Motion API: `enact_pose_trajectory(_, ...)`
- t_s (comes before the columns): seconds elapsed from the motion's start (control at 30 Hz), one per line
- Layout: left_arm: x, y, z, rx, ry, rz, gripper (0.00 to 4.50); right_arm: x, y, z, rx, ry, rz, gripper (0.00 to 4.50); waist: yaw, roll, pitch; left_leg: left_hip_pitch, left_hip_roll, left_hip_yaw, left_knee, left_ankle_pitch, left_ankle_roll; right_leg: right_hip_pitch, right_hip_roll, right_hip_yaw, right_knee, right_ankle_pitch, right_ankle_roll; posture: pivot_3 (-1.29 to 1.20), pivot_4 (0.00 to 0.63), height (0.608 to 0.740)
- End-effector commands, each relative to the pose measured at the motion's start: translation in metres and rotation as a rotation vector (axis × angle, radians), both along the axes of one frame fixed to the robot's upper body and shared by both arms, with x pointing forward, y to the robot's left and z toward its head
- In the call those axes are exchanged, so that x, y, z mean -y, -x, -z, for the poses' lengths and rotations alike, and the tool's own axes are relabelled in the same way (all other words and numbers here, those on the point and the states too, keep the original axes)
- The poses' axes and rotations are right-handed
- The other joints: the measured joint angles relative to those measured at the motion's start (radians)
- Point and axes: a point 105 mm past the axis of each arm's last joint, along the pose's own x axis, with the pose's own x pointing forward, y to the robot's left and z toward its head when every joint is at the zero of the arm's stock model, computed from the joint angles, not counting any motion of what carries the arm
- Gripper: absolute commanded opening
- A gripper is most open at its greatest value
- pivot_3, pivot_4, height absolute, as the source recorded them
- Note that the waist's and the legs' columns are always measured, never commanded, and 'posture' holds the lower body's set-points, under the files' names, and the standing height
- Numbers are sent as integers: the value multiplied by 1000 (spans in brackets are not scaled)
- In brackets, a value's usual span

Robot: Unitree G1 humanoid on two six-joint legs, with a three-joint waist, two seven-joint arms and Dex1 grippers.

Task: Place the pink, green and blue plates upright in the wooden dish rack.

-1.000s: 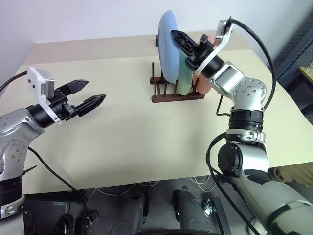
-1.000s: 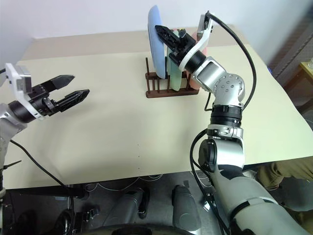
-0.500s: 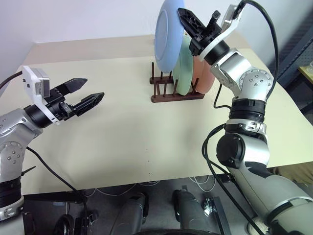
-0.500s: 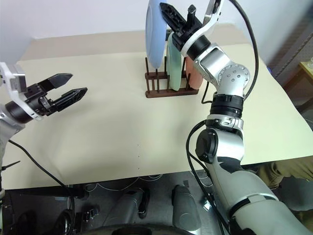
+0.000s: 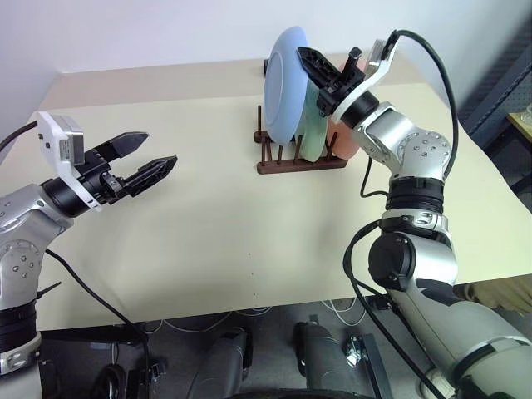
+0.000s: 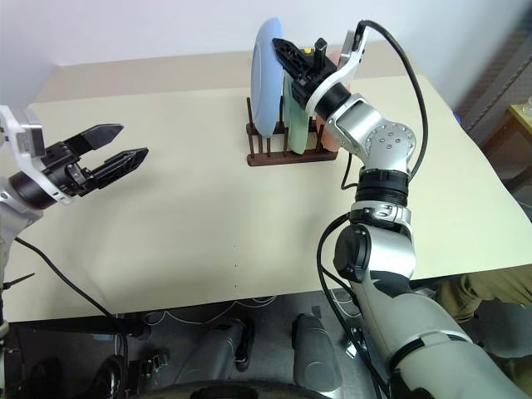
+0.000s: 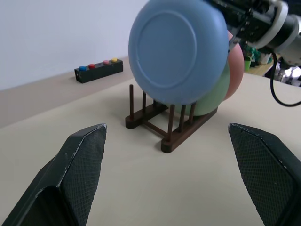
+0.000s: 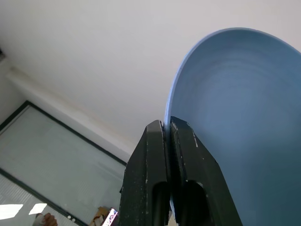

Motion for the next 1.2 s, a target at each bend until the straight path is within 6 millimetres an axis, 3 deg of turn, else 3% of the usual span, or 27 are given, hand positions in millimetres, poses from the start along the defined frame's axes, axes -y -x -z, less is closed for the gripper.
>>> enact_pose_trajectory(0.03,-2,5,-10,50,-15,-8,4257,2,2,-6,40,12,8,0,0,0,0,0,0,0,0,0,0,0,0,0,0,0,0,0,150,740)
enact_pose_trajectory(0.23,-2,5,-8,51,-32,-16,4257,-8,0,8,44,107,26,0,0,0,0,0,0,0,0,0,0,0,0,0,0,0,0,0,150,740)
enact_pose_trajectory(0.33,-2,5,-8,52,-35,-20,4500,-10,0,8,52,120,28,916,0,0,0,0,0,0,0,0,0,0,0,0,0,0,0,0,150,740)
enact_pose_trajectory(0.57,-2,5,-7,52,-34,-24,4500,-15,5,-3,140,182,40,4416,0,0,0,0,0,0,0,0,0,0,0,0,0,0,0,0,150,740)
enact_pose_trajectory(0.73,-1,5,-7,51,-32,-20,4500,-16,12,-21,258,217,75,4471,0,0,0,0,0,0,0,0,0,0,0,0,0,0,0,0,150,740)
enact_pose_trajectory(1.0,0,5,-9,57,-39,-10,4500,12,33,-57,479,220,147,4471,3,0,0,0,0,0,0,0,0,0,0,0,0,0,0,0,150,740)
enact_pose_trajectory(1.1,1,5,-8,58,-49,-5,4500,23,48,-57,550,248,102,4471,3,0,0,0,0,0,0,0,0,0,0,0,-1,0,0,0,150,740)
enact_pose_trajectory(1.13,2,5,-8,58,-50,-4,4500,28,53,-54,566,261,79,4239,3,0,0,0,0,0,0,0,0,0,0,0,-1,0,0,0,150,740)
enact_pose_trajectory(1.2,2,5,-9,60,-50,-2,4500,38,63,-31,625,455,62,3727,6,0,0,0,0,0,0,0,0,1,0,0,-1,0,0,0,150,740)
